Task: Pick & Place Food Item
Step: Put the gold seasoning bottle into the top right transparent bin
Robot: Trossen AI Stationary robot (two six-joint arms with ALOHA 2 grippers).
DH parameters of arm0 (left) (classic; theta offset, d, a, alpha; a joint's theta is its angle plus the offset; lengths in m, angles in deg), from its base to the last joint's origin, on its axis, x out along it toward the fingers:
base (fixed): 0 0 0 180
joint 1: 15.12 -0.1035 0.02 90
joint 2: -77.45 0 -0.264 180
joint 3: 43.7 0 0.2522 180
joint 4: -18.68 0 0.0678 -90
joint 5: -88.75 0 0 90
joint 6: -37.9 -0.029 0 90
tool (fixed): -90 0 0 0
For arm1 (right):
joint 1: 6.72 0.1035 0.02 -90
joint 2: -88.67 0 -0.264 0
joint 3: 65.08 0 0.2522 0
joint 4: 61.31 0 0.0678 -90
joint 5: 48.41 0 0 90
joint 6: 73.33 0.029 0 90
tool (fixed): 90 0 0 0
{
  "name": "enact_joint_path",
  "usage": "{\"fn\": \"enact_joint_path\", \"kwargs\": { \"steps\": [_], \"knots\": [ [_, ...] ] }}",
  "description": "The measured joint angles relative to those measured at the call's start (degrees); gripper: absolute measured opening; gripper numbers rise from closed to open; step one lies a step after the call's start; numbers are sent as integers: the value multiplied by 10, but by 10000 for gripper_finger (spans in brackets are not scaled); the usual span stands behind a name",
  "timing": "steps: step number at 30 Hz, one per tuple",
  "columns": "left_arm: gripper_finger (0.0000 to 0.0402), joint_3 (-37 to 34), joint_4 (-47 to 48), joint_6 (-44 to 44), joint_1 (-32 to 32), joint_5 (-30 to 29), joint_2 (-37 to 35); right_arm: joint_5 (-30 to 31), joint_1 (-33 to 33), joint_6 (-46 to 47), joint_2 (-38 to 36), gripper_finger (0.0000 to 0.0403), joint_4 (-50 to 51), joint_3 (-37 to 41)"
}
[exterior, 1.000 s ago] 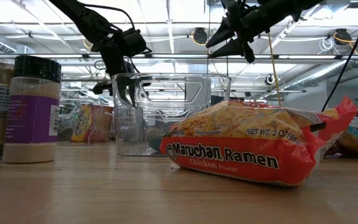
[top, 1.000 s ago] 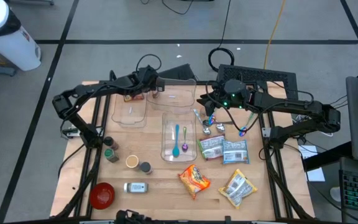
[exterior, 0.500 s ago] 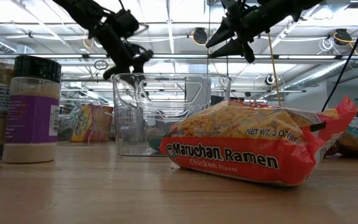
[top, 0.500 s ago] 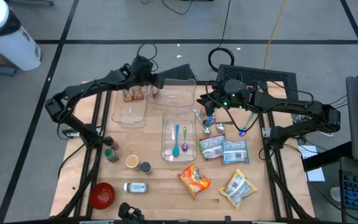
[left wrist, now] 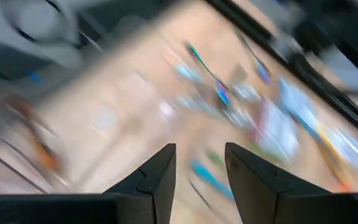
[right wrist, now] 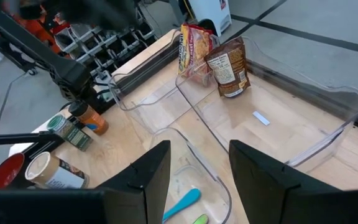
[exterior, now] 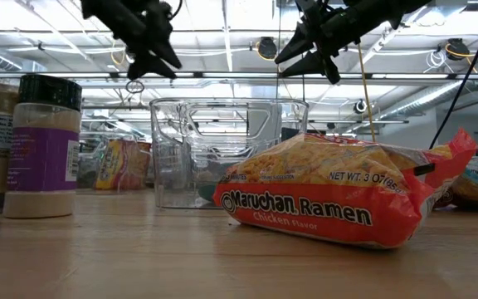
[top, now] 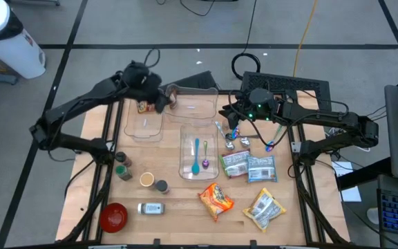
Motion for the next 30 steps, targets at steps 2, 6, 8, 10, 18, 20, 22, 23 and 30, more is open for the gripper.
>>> {"fn": "enact_joint_path", "kwargs": {
  "steps": [2,6,8,10,18,20,22,23,30],
  "knots": [
    [145,0,62,-10,17,32,-17,0,0,-2,0,155,0,0],
    [145,0,178,2,67,22,-49,0,0,-14,0,155,0,0],
    [145,0,219,31,96,4,-65,0,1,-24,0,155,0,0],
    [145,0,250,69,127,-14,-80,0,1,-31,0,155,0,0],
    [145,0,329,277,268,-91,-129,0,5,-36,0,155,13,0],
    [145,0,343,339,306,-112,-137,0,10,-36,0,155,21,0],
    [145,0,352,400,345,-130,-143,0,17,-40,0,155,33,0],
    [145,0,354,429,364,-140,-145,0,20,-47,0,155,39,0],
    [145,0,356,610,498,-201,-136,-1,48,-88,0,155,44,0]
  ]
}}
